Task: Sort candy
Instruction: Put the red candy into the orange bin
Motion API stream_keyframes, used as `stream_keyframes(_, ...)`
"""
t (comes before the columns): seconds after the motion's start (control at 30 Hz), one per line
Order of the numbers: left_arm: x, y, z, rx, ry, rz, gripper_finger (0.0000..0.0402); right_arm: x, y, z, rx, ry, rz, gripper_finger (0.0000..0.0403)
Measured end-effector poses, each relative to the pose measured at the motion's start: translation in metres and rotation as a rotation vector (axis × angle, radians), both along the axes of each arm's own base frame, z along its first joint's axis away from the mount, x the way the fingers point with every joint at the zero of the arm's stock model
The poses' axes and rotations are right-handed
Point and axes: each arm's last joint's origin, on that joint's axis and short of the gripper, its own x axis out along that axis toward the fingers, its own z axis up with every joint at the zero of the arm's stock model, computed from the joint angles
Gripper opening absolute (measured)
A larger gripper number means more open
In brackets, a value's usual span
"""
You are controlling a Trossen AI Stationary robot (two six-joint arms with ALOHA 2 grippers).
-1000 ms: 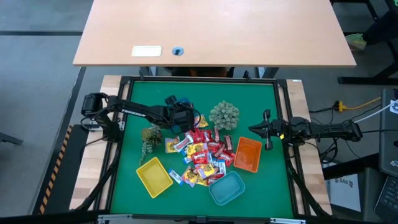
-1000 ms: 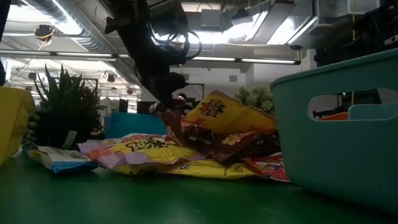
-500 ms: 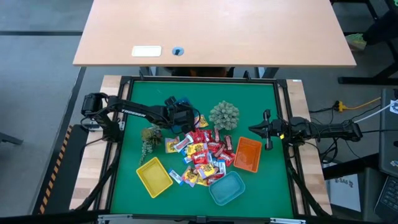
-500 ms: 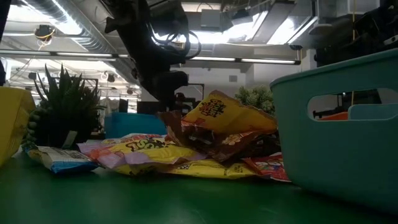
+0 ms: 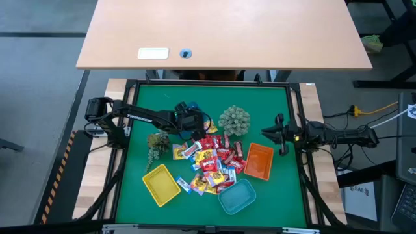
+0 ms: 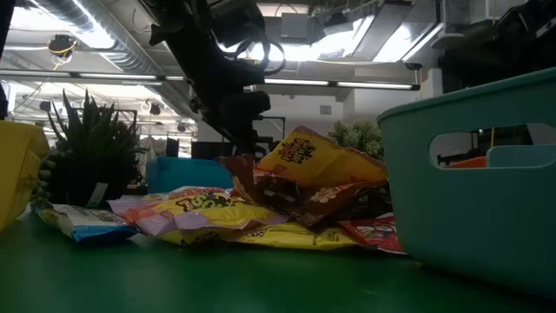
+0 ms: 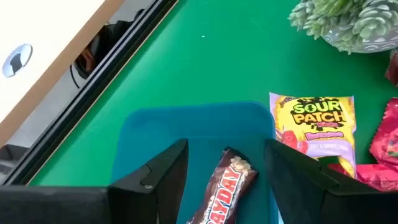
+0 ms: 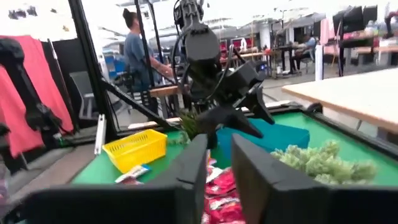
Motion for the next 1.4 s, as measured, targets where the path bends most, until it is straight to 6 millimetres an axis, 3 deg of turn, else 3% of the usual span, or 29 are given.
stream_keyframes(0.23, 0.0, 0.0, 0.0, 0.0, 0.0, 0.0, 0.0193, -0.001, 0.0, 0.008, 0.054, -0.042, 0.018, 0.0196)
stream_keyframes(0.4, 0.0, 0.0, 0.0, 0.0, 0.001, 0.0, 0.0193, -0.003, 0.0, 0.028, 0.052, -0.026, 0.017, 0.0236)
stream_keyframes(0.7, 0.0, 0.0, 0.0, 0.0, 0.001, 0.0, 0.0193, 0.002, 0.0, 0.062, 0.044, 0.118, 0.014, 0.0245)
stream_keyframes(0.9, 0.0, 0.0, 0.0, 0.0, 0.001, 0.0, 0.0193, 0.016, 0.002, 0.084, 0.037, 0.283, 0.037, 0.0246)
stream_keyframes(1.17, 0.0, 0.0, 0.0, 0.001, 0.001, -0.001, 0.0193, 0.053, 0.007, 0.103, 0.004, 0.517, 0.106, 0.0246)
stream_keyframes(1.4, 0.0, 0.0, 0.0, 0.0, 0.002, -0.001, 0.0192, 0.097, 0.013, 0.093, -0.03, 0.698, 0.217, 0.0246)
